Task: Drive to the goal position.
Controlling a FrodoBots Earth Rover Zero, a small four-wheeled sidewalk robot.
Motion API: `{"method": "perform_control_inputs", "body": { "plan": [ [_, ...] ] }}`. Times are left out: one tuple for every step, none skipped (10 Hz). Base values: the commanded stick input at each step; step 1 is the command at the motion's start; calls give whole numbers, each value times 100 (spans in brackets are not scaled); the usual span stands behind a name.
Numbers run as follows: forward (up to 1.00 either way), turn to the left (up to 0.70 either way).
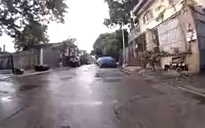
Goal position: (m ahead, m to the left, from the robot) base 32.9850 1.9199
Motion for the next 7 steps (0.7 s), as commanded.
{"method": "perform_control_inputs", "body": {
  "plan": [
    [100, 0],
    [100, 0],
    [100, 0],
    [100, 0],
    [100, 0],
    [100, 0],
    [100, 1]
  ]
}}
